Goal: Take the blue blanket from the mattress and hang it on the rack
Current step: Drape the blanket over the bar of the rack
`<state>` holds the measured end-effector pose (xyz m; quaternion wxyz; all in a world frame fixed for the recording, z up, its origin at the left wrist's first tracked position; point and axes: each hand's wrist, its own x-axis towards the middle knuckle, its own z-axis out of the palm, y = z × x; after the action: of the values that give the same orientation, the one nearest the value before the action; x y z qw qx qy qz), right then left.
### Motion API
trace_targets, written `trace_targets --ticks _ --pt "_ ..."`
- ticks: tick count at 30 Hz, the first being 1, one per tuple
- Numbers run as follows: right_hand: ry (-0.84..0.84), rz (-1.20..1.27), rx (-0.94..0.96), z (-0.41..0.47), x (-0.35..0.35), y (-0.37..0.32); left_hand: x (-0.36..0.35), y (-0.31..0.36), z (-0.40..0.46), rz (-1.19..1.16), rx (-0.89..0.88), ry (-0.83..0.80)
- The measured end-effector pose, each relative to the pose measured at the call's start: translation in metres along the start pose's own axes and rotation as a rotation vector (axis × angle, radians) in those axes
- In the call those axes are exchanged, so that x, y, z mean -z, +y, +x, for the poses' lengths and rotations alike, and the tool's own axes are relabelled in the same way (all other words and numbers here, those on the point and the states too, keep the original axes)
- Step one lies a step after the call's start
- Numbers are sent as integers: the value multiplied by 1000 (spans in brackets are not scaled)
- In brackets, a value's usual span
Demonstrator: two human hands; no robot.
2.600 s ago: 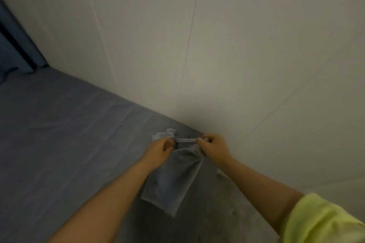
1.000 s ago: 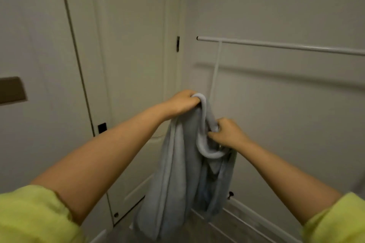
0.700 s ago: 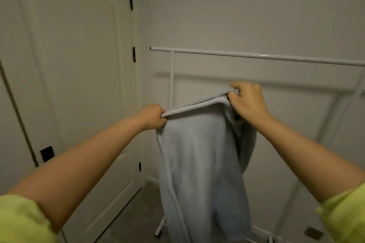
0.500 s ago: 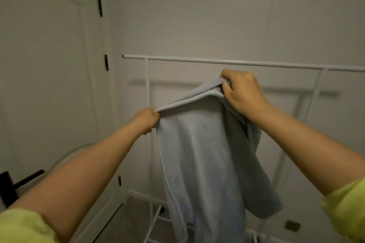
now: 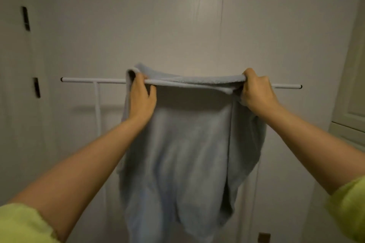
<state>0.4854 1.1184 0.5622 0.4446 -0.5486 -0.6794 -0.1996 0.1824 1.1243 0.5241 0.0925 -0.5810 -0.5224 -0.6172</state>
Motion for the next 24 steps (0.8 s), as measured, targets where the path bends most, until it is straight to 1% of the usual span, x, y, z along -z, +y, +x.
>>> trace_targets --ticks 2,7,10,12,14,16,20,24 --pt "55 15 4 13 -5 -1 -3 -7 23 106 -134 -18" --pt "193 90 -71 44 -20 -7 3 -37 92 553 -447 -58" --pt "184 146 -60 55 -33 -11 1 -53 129 704 -570 -45" --pt "172 26 -37 62 -46 -11 -5 -63 151 758 -615 -25" --pt "216 -173 6 71 -60 -6 -13 -73 169 788 -630 -11" --pt "270 -310 38 81 -75 2 -24 -84 182 805 -647 3" --pt "361 -399 100 114 -116 28 -59 -102 214 871 -686 5" --pt "381 -385 132 149 -155 60 -99 -113 251 941 -749 39"
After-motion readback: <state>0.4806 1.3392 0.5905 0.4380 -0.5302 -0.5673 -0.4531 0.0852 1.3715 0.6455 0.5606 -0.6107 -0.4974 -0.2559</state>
